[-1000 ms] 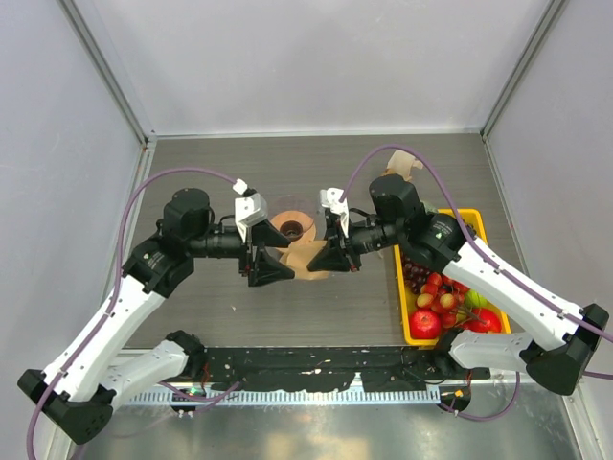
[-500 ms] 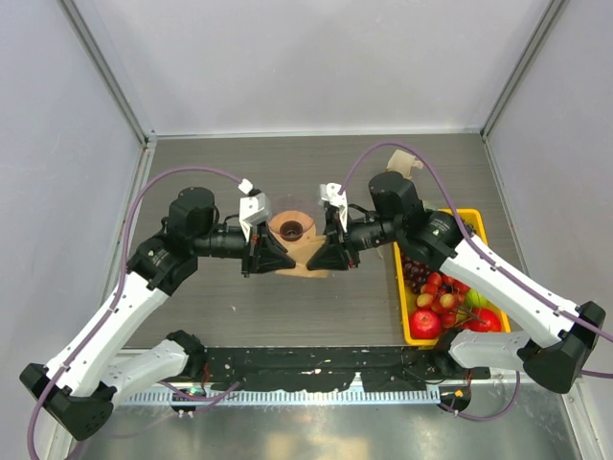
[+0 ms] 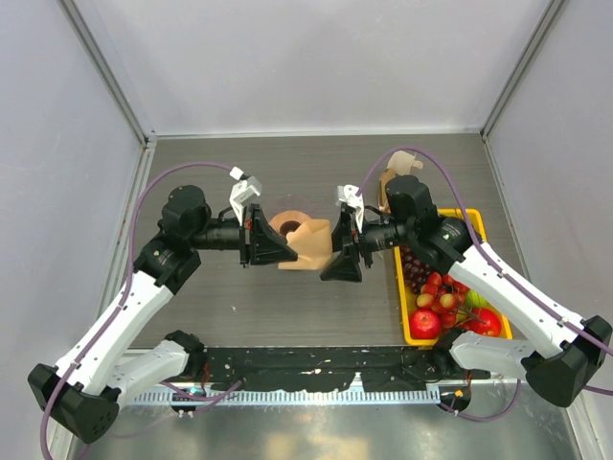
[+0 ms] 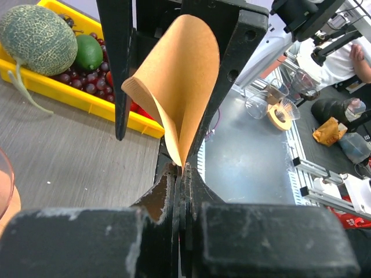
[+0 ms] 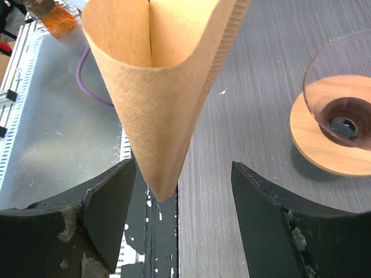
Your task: Place the coffee filter in the dripper
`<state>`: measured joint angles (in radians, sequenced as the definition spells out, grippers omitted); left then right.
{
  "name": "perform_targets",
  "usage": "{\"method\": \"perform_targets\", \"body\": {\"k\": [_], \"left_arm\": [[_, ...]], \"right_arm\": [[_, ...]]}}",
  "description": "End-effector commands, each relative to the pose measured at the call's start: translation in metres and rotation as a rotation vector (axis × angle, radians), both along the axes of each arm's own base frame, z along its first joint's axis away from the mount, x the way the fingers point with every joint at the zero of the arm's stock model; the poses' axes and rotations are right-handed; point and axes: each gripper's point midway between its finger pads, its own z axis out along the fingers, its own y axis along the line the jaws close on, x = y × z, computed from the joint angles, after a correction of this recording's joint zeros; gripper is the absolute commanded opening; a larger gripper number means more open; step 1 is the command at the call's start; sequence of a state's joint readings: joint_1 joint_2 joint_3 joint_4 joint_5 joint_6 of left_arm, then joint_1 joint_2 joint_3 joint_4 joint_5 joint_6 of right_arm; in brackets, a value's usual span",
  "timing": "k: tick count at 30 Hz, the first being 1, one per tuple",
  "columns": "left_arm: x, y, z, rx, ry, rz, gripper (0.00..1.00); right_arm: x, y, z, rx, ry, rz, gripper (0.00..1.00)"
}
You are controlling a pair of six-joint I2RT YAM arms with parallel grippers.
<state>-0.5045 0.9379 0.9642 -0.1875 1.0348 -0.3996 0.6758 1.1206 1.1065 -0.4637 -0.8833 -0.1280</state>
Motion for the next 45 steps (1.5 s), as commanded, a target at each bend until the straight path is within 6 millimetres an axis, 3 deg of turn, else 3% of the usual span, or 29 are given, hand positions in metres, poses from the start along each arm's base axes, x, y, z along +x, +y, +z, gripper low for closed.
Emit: {"method": "perform_targets", "body": {"k": [1, 3, 6, 9, 11, 12, 14, 15, 19, 29, 36, 41, 45], "left_arm": [[-0.006, -0.001, 0.019, -0.067, -0.022, -0.042, 0.0], [-0.006, -0.002, 0.02, -0.074, -0.01, -0.043, 0.0], [-0.004, -0.001, 0.02, -0.08, 0.01, -0.044, 0.0], [-0.001, 0.0, 0.018, -0.077, 0.023, -0.033, 0.0], [0.001, 0.001, 0.015, -0.072, 0.033, -0.024, 0.04], [0.002, 0.001, 0.014, -0.071, 0.03, -0.02, 0.11], [0.003, 0.003, 0.014, -0.064, 0.029, -0.009, 0.46], [0.003, 0.005, 0.016, -0.064, 0.019, -0.004, 0.57], [0.009, 0.014, 0.022, -0.039, -0.059, 0.063, 0.99], [0.014, 0.002, 0.003, 0.005, -0.064, 0.075, 0.99], [0.013, -0.007, 0.006, 0.004, -0.062, 0.039, 0.99], [0.004, -0.012, 0.014, -0.026, -0.055, -0.015, 0.75], [0.001, -0.008, 0.008, -0.015, -0.048, -0.019, 0.4]], "right_arm": [[-0.012, 0.004, 0.025, 0.099, -0.064, 0.087, 0.72], [-0.014, 0.005, 0.026, 0.109, -0.056, 0.101, 0.65], [-0.014, 0.006, 0.027, 0.113, -0.055, 0.106, 0.45], [-0.015, 0.005, 0.026, 0.111, -0.057, 0.111, 0.32], [-0.016, 0.004, 0.025, 0.108, -0.056, 0.108, 0.23], [-0.016, 0.004, 0.025, 0.107, -0.056, 0.106, 0.17], [-0.016, 0.003, 0.025, 0.108, -0.055, 0.102, 0.09], [-0.017, 0.003, 0.025, 0.105, -0.046, 0.105, 0.07], [-0.017, 0.004, 0.021, 0.1, -0.024, 0.099, 0.05], [-0.019, 0.012, 0.019, 0.126, 0.06, 0.089, 0.05], [-0.026, 0.018, 0.013, 0.115, 0.075, 0.124, 0.05], [-0.024, 0.021, 0.012, 0.107, 0.077, 0.115, 0.05], [-0.021, 0.019, 0.008, 0.087, 0.067, 0.092, 0.05]]}}
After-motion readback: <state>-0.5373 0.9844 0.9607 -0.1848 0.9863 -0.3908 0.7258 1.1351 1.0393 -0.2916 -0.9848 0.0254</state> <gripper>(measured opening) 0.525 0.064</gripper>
